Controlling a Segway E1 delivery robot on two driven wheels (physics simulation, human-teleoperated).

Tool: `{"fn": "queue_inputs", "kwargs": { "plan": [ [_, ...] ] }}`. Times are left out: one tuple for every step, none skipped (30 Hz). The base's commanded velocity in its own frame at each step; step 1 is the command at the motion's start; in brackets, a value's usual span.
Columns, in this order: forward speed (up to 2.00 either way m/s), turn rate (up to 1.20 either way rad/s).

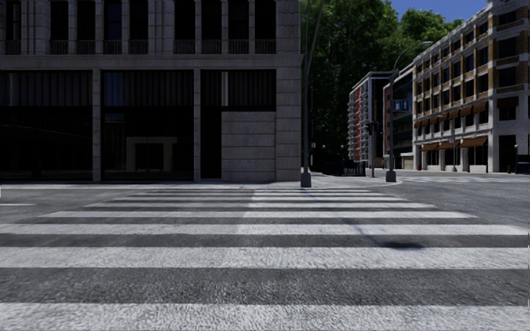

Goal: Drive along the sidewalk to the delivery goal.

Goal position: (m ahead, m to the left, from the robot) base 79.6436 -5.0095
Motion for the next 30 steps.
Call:
{"fn": "queue_inputs", "kwargs": {
  "plan": [
    [1.97, 0.00],
    [1.97, 0.00],
    [1.97, 0.00],
    [1.97, 0.00],
    [1.97, 0.00],
    [1.97, 0.00],
    [1.97, 0.00],
    [1.97, 0.00],
    [1.97, 0.00],
    [1.97, 0.00],
    [1.97, 0.00],
    [1.97, 0.00],
    [1.97, 0.00],
    [1.97, 0.00],
    [1.97, 0.00],
    [1.97, 0.00],
    [1.97, 0.00],
    [1.97, 0.00],
    [1.97, 0.00],
    [1.97, 0.00],
    [1.97, 0.00],
    [1.97, 0.00],
    [1.97, 0.00],
    [1.97, 0.00],
    [1.97, 0.00],
    [1.97, 0.00],
    [1.95, 0.00],
    [1.94, 0.00],
    [1.94, 0.00],
    [1.94, 0.00]
  ]
}}
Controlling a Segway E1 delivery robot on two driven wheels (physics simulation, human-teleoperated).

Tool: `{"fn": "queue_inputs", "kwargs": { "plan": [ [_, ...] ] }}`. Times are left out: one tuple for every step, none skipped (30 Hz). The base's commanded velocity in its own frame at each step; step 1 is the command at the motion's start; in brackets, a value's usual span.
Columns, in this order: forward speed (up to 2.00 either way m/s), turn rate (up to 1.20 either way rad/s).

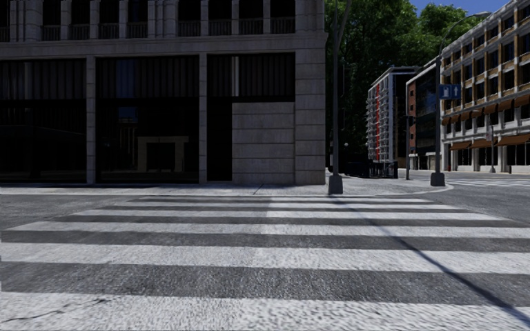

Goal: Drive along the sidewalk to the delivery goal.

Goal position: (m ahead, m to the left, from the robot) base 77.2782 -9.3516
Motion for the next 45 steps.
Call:
{"fn": "queue_inputs", "kwargs": {
  "plan": [
    [1.94, 0.00],
    [1.93, 0.00],
    [1.92, 0.00],
    [1.80, 0.00],
    [1.75, 0.00],
    [1.75, 0.00],
    [1.74, 0.00],
    [1.71, 0.00],
    [1.67, 0.00],
    [1.62, 0.00],
    [1.62, 0.00],
    [1.59, 0.00],
    [1.59, 0.00],
    [1.58, 0.00],
    [1.55, 0.00],
    [1.55, 0.00],
    [1.51, 0.00],
    [1.50, 0.00],
    [1.49, 0.00],
    [1.49, 0.00],
    [1.49, 0.00],
    [1.49, 0.00],
    [1.49, 0.00],
    [1.49, 0.00],
    [1.49, 0.00],
    [1.49, 0.00],
    [1.49, 0.00],
    [1.49, 0.00],
    [1.49, 0.00],
    [1.49, 0.00],
    [1.49, 0.00],
    [1.49, 0.00],
    [1.49, 0.00],
    [1.49, 0.00],
    [1.49, 0.00],
    [1.49, 0.00],
    [1.49, 0.00],
    [1.49, 0.00],
    [1.49, 0.00],
    [1.49, 0.00],
    [1.49, 0.00],
    [1.49, 0.00],
    [1.49, 0.00],
    [1.49, 0.00],
    [1.49, 0.00]
  ]
}}
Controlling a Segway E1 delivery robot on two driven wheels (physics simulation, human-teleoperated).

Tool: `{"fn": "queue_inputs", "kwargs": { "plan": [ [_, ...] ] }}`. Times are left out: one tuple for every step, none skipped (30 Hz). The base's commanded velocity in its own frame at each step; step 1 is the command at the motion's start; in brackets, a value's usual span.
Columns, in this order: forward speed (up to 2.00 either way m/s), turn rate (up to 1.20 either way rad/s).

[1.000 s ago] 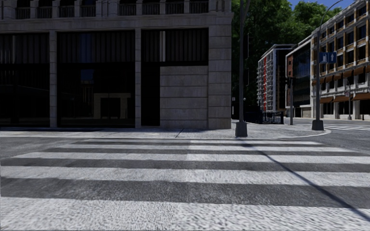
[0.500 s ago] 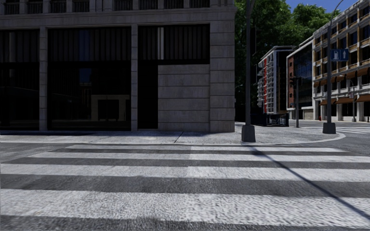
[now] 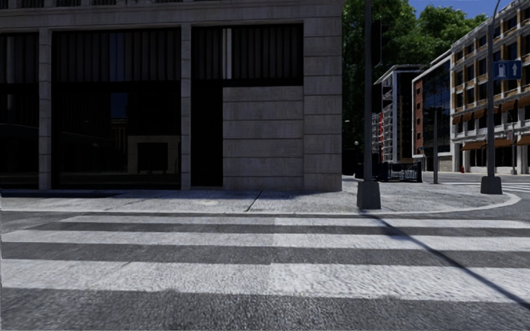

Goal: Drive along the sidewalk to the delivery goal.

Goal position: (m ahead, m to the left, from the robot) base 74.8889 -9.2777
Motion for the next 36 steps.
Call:
{"fn": "queue_inputs", "kwargs": {
  "plan": [
    [1.49, 0.00],
    [1.49, 0.00],
    [1.49, 0.00],
    [1.49, 0.00],
    [1.49, 0.00],
    [1.49, 0.00],
    [1.49, 0.00],
    [1.49, 0.00],
    [1.49, 0.00],
    [1.49, 0.00],
    [1.49, 0.00],
    [1.49, 0.00],
    [1.49, 0.00],
    [1.49, 0.00],
    [1.49, 0.00],
    [1.49, 0.00],
    [1.49, 0.00],
    [1.49, 0.00],
    [1.49, 0.00],
    [1.41, 0.00],
    [1.35, 0.00],
    [1.32, 0.00],
    [1.28, 0.00],
    [1.26, 0.00],
    [1.26, 0.00],
    [1.26, 0.00],
    [1.26, 0.00],
    [1.26, 0.00],
    [1.26, 0.00],
    [1.26, 0.00],
    [1.26, 0.00],
    [1.26, 0.00],
    [1.26, 0.00],
    [1.28, 0.00],
    [1.31, 0.00],
    [1.41, 0.00]
  ]
}}
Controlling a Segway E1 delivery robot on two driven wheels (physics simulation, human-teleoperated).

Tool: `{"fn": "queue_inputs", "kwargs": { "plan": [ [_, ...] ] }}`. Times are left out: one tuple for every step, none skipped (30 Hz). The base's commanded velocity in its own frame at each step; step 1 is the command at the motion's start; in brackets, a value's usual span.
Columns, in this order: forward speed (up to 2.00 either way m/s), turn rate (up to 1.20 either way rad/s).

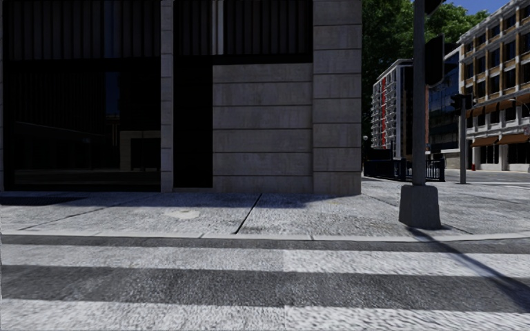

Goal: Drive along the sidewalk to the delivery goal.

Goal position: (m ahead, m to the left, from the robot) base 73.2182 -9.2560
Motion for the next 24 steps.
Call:
{"fn": "queue_inputs", "kwargs": {
  "plan": [
    [1.53, 0.00],
    [1.57, 0.00],
    [1.57, 0.00],
    [1.58, 0.00],
    [1.59, 0.00],
    [1.59, 0.00],
    [1.59, 0.00],
    [1.60, 0.00],
    [1.60, 0.00],
    [1.60, 0.00],
    [1.60, 0.00],
    [1.60, 0.00],
    [1.60, 0.00],
    [1.60, 0.00],
    [1.60, 0.00],
    [1.60, 0.00],
    [1.60, 0.00],
    [1.60, 0.00],
    [1.60, 0.00],
    [1.60, 0.00],
    [1.60, 0.00],
    [1.60, 0.00],
    [1.60, 0.00],
    [1.60, 0.00]
  ]
}}
